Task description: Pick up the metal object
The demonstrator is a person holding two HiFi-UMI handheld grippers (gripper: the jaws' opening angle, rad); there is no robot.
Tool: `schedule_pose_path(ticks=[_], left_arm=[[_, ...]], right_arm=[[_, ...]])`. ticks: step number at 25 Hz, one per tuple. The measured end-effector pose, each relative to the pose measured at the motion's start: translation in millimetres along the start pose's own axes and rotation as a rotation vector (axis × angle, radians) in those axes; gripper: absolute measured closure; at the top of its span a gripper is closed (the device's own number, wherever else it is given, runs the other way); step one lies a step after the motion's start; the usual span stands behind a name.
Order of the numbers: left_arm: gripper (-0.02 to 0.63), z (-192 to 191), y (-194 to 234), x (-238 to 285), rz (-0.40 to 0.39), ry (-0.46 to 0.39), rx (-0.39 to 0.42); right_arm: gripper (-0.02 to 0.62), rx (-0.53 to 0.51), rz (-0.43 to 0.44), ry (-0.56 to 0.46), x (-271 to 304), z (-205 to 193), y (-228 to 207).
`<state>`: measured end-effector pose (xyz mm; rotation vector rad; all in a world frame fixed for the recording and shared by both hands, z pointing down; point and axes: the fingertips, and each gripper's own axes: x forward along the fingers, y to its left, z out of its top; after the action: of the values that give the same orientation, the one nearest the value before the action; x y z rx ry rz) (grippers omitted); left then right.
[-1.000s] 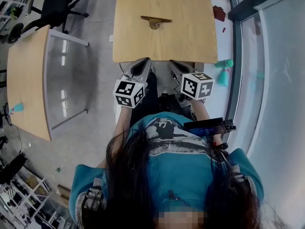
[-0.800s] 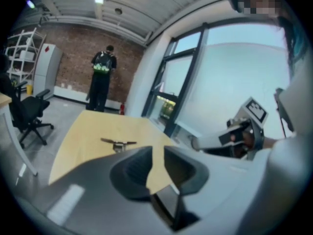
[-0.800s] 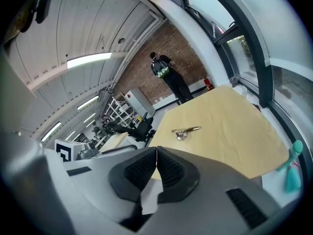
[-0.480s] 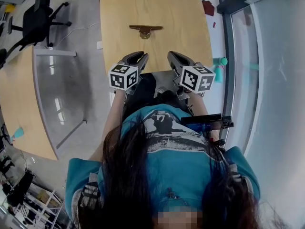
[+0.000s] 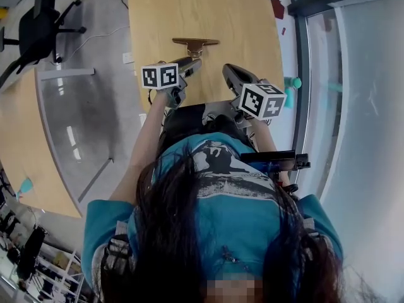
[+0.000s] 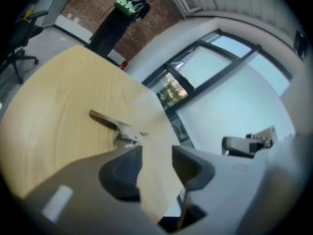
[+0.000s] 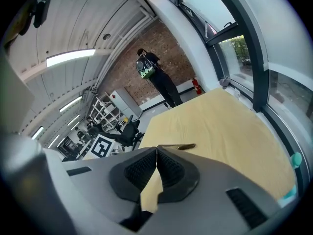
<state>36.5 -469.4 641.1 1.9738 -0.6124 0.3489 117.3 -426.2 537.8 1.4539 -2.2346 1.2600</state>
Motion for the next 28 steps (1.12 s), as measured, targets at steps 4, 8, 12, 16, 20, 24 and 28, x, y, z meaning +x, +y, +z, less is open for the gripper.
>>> schedule_pose_path(ticks=[4,8,12,16,20,24,28], left_arm=[[0.41,11.9,21.7,10.5,-0.049,0.002,-0.199],[0.408,12.3,40.8,20.4,-0.048,0.021,-0.318],[0.409,13.9,49.6,29.3,-0.05,0.03,-0.395],[0.446,12.9,55.5,40.3,-0.045,0.042,-0.469],[0.49,18.7,60.4,46.1,-0.07,0.022,-0.564],[0.542,22.5,57.3,48.9,-0.126,-0.02,-0.672],[0.586,23.4,51.3,46.2,-0.167,-0.06,-0.704]], right_arm=[[0.583,0.019,-0.027,0.017,7.1,1.0,-4.9],[0.583,0.038,-0.059,0.015,6.6,-0.8,-11.2],[0.583,0.055,-0.081,0.011,6.1,0.0,-18.7],[0.583,0.062,-0.094,0.012,5.1,-3.6,-24.7],[0.583,0.067,-0.106,0.013,6.8,-2.4,-27.2],[0.583,0.072,-0.117,0.012,5.1,-4.0,-30.7],[0.583,0.072,-0.117,0.014,4.4,-7.0,-31.2]])
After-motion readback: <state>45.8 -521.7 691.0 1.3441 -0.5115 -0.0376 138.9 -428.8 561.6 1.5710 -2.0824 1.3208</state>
